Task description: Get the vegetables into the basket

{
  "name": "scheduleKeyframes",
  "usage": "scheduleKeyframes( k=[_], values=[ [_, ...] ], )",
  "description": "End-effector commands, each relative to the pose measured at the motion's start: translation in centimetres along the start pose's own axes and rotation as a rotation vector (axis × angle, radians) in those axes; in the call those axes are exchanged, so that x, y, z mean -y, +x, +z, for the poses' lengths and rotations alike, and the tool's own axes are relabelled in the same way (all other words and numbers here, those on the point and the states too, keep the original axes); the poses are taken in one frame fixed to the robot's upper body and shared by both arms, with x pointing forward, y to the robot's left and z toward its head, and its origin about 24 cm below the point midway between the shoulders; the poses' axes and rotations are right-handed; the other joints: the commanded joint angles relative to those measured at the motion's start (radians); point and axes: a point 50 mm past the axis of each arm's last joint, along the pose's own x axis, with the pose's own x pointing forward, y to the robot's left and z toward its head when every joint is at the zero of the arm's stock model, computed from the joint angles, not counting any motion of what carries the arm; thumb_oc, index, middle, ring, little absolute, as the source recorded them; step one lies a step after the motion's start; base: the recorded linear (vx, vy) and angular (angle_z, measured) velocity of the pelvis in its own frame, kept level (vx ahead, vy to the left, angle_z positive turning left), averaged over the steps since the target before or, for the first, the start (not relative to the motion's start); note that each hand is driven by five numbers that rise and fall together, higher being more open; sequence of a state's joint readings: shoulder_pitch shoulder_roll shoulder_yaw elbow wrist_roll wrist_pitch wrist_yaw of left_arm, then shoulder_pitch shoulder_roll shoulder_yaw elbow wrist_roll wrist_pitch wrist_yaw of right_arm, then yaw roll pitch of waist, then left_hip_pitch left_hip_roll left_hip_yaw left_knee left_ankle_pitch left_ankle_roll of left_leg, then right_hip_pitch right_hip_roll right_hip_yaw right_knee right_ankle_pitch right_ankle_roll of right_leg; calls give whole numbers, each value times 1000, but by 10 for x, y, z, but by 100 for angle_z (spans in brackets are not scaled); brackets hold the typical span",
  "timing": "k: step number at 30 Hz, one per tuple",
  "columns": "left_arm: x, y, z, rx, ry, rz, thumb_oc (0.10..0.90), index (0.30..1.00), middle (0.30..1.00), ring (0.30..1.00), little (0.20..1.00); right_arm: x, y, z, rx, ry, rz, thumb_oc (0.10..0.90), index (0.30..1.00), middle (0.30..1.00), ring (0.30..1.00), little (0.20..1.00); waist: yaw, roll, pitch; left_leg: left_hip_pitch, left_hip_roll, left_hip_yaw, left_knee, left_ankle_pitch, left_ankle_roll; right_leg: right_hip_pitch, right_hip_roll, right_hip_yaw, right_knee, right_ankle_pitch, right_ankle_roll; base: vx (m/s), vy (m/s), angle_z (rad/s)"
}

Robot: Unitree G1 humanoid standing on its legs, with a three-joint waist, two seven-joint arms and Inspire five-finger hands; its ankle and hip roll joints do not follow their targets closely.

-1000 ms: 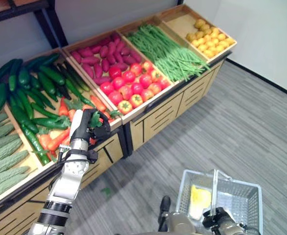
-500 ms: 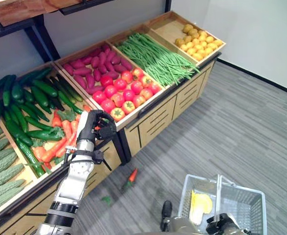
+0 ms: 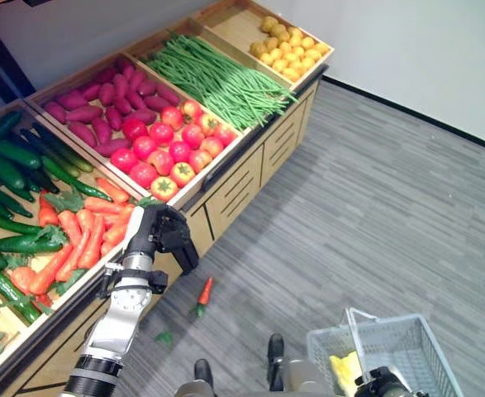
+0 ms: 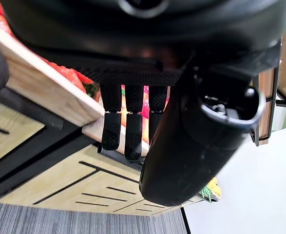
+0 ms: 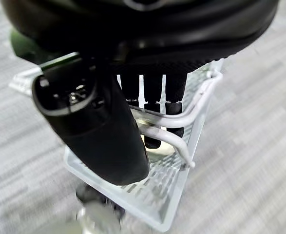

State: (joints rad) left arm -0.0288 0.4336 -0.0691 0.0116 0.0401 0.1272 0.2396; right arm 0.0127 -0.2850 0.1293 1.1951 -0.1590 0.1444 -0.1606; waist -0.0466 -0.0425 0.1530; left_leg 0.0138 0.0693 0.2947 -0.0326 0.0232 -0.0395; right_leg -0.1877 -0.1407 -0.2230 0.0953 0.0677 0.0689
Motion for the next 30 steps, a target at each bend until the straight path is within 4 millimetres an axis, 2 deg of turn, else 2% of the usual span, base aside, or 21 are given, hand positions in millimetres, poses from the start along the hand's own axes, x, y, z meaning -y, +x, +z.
scheduleKeyframes(
  k=[1,6,11,16,18,19,21,23,24,27,28,29,30],
  values=[
    [-35,7,64,321,19,154,400,300,300,300,300,3,1,21,69,-45,-17,400,300,300,300,300,7,-46,-35,-3,4,-20,-39,5,-34,154,-118,21,-145,55,152,34,99,-22],
    [-34,6,60,303,19,159,400,300,300,300,300,-4,0,20,64,-54,3,400,300,300,300,300,14,-63,-38,24,-14,-20,-43,-15,-19,156,-128,30,-150,72,165,32,67,-6],
    [-36,4,57,294,17,167,400,300,300,300,300,-4,0,27,87,-78,4,400,300,300,300,300,36,-83,-35,21,-35,-33,-32,-31,-3,150,-152,26,-143,97,184,-10,65,-2],
    [-37,3,55,284,29,162,400,300,300,300,300,-2,-1,33,111,-95,2,400,300,300,300,300,53,-90,-22,16,-55,-60,-23,-38,20,128,-178,44,-25,100,189,-12,66,6],
    [-36,5,57,293,35,157,400,300,300,300,300,2,0,38,127,-86,-12,400,300,300,300,300,51,-84,-1,25,-61,-95,-22,-40,29,98,-174,96,57,112,186,11,44,23],
    [-32,6,60,302,31,147,400,300,300,300,300,5,0,41,141,-79,-23,400,300,300,300,300,38,-73,12,34,-61,-126,-28,-42,29,69,-145,164,42,104,173,24,30,38],
    [-33,8,62,311,36,150,400,300,300,300,300,6,0,43,147,-89,-27,400,300,300,300,300,27,-62,26,48,-56,-152,-43,-37,23,10,-129,194,-4,115,161,34,-21,84],
    [-36,8,57,288,46,164,400,300,300,300,300,2,0,41,138,-117,-12,400,300,300,300,300,30,-72,33,55,-57,-175,-44,-31,14,-13,-134,163,-50,139,167,38,-107,102],
    [-34,6,51,262,47,159,400,300,300,300,300,-2,0,36,122,-142,1,400,300,300,300,300,33,-82,19,51,-59,-192,-42,-34,10,28,-135,160,-78,119,168,52,-143,116],
    [-36,2,40,216,39,164,400,300,300,300,300,-2,0,29,105,-141,4,400,300,300,300,300,40,-84,-17,56,-37,-203,-42,-33,-3,75,-120,137,-96,95,162,131,-191,89],
    [-38,1,37,204,47,172,427,338,338,338,338,-1,0,25,96,-139,1,400,300,300,300,300,39,-83,-23,54,-22,-215,-37,-33,-11,93,-110,121,-108,86,156,71,-148,30],
    [-41,1,37,201,54,185,527,478,478,478,478,-1,0,23,90,-137,-1,400,300,300,300,300,39,-82,-25,54,-16,-218,-38,-31,-15,100,-107,116,-116,82,155,60,-161,6],
    [-43,1,34,190,61,196,900,1000,1000,1000,1000,-1,0,20,84,-137,0,400,300,300,300,300,39,-80,-29,53,-8,-221,-42,-26,-20,110,-102,107,-128,78,153,39,-90,-1]
  ],
)
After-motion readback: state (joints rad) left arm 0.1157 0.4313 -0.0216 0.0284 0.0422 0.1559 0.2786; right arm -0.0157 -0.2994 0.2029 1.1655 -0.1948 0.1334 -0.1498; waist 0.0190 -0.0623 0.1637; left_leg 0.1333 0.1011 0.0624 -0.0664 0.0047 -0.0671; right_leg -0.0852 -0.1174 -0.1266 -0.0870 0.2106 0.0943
